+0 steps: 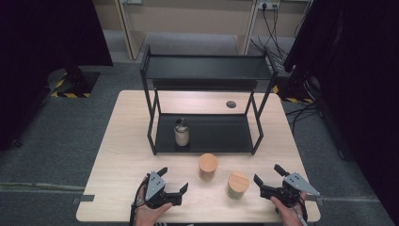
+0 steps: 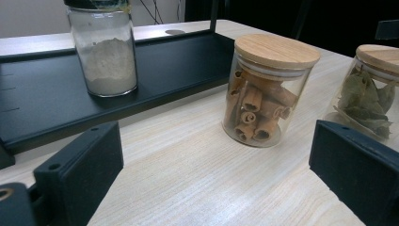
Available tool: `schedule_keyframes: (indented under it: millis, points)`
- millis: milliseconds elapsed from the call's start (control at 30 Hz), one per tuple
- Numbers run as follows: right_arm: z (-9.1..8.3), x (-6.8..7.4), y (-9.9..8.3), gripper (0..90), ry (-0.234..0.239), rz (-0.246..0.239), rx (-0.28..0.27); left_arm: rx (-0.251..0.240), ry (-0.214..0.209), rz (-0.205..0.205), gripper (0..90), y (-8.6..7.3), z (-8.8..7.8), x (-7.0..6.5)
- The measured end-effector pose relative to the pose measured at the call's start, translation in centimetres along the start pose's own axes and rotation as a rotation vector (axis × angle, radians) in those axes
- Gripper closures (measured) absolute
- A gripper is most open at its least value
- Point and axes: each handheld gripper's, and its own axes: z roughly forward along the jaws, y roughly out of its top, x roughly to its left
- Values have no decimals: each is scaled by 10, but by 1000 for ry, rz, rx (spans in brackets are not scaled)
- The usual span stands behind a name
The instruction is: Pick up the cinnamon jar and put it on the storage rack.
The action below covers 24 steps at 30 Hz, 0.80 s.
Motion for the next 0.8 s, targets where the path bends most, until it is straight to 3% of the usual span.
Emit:
schedule_keyframes:
  millis: [300, 800]
  points:
    - [2, 0, 4, 26, 21, -6, 1, 1, 10, -7, 26, 0, 0, 0]
    - [6, 12, 20, 26, 87, -43, -15, 0, 13, -5, 26, 0, 0, 0]
